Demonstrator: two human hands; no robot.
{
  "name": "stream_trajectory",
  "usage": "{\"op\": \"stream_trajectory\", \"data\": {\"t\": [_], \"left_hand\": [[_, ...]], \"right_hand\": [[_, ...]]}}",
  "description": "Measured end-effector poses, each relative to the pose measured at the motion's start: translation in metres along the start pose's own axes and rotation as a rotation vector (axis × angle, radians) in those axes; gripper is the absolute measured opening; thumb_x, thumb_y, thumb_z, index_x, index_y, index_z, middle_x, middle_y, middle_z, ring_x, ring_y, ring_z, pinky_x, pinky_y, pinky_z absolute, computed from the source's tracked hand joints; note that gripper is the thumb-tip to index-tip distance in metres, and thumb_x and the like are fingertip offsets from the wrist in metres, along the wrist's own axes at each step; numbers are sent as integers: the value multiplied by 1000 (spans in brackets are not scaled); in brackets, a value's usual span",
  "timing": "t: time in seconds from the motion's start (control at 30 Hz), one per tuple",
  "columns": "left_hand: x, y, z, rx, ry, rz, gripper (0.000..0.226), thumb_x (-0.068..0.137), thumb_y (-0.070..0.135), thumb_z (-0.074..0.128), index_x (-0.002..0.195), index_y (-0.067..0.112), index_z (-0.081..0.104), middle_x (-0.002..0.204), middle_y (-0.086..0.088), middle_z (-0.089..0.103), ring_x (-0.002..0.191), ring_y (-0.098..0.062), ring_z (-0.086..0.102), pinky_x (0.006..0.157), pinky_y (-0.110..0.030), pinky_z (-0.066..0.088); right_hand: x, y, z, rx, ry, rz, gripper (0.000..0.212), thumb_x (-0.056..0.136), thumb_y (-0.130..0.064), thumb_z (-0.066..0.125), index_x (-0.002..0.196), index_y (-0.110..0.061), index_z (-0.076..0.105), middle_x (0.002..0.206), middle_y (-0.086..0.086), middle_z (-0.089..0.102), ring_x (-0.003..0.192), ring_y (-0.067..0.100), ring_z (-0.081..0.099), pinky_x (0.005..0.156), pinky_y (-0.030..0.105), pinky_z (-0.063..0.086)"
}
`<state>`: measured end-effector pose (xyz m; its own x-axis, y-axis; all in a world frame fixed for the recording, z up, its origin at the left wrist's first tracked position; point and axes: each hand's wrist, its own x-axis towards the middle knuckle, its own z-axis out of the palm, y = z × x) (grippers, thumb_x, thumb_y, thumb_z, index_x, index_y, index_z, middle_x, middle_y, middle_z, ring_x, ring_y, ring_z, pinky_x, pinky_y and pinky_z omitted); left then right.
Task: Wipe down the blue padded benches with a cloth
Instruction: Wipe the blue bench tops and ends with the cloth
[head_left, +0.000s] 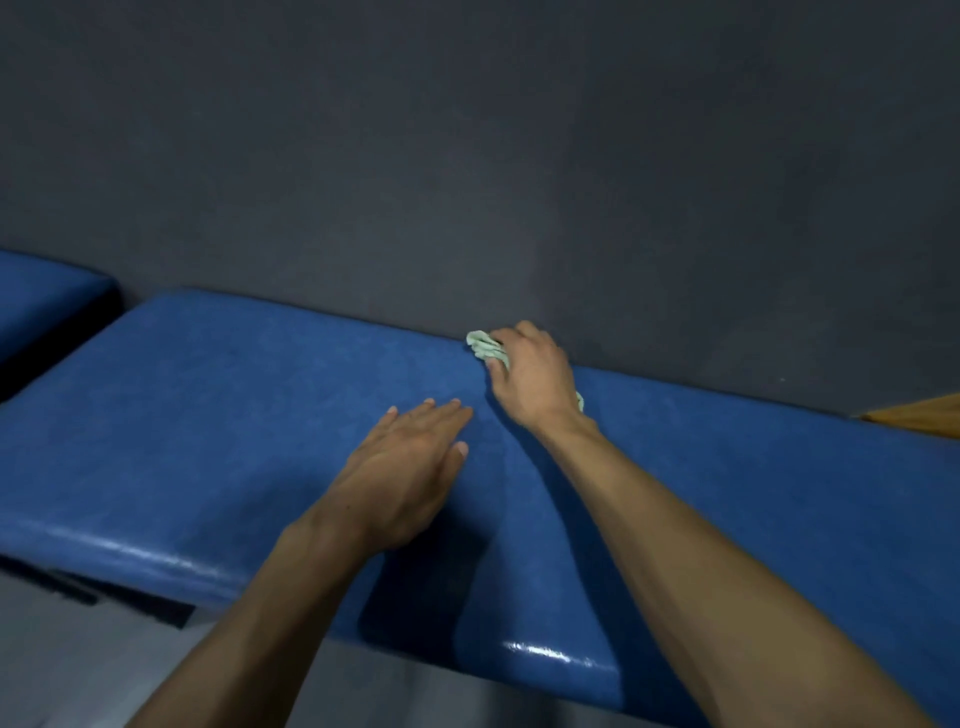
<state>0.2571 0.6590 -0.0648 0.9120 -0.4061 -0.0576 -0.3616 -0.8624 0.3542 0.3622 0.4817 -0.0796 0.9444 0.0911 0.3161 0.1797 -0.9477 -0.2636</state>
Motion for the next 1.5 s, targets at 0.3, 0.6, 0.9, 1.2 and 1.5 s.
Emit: {"op": "stream_trajectory", "data": {"t": [0.3, 0.6, 0.9, 1.2, 1.5], "left_hand": [[-1, 7, -3, -33, 21, 6, 52, 106, 37, 27, 157, 26, 22, 164, 8, 20, 152, -11, 12, 124, -35, 4], [-7, 3, -5, -45, 41, -2, 52, 105, 40, 24, 156, 28, 24, 164, 10, 22, 152, -11, 14, 124, -36, 5], [-12, -6, -7, -36, 31, -44, 50, 106, 36, 27, 155, 25, 25, 164, 6, 22, 152, -12, 14, 124, -37, 6], [-23, -13, -12, -32, 36, -61, 52, 106, 37, 28, 156, 23, 23, 164, 6, 20, 152, -11, 12, 124, -34, 4], [-32, -13, -15, -9, -12, -99, 52, 105, 37, 30, 155, 23, 23, 165, 4, 17, 153, -15, 12, 124, -38, 5]], "right_hand": [[-52, 114, -54, 119, -78, -114, 56, 78, 12, 57, 133, -2, 59, 141, 15, 54, 131, 30, 52, 112, 18, 26], [-39, 40, -10, 192, 35, 128, 44, 88, -2, 54, 132, -4, 59, 137, 16, 58, 128, 32, 53, 108, 28, 31], [-27, 8, -5, 235, -135, -176, 62, 79, -5, 40, 137, -17, 57, 147, 4, 51, 137, 23, 46, 117, 35, 33], [-48, 73, -38, 83, 9, 215, 47, 89, 3, 52, 136, -2, 55, 142, 18, 54, 131, 37, 49, 109, 33, 33], [-26, -42, 15, 172, -146, -199, 59, 92, 0, 42, 147, -21, 46, 156, 6, 38, 147, 26, 29, 121, 38, 20]]}}
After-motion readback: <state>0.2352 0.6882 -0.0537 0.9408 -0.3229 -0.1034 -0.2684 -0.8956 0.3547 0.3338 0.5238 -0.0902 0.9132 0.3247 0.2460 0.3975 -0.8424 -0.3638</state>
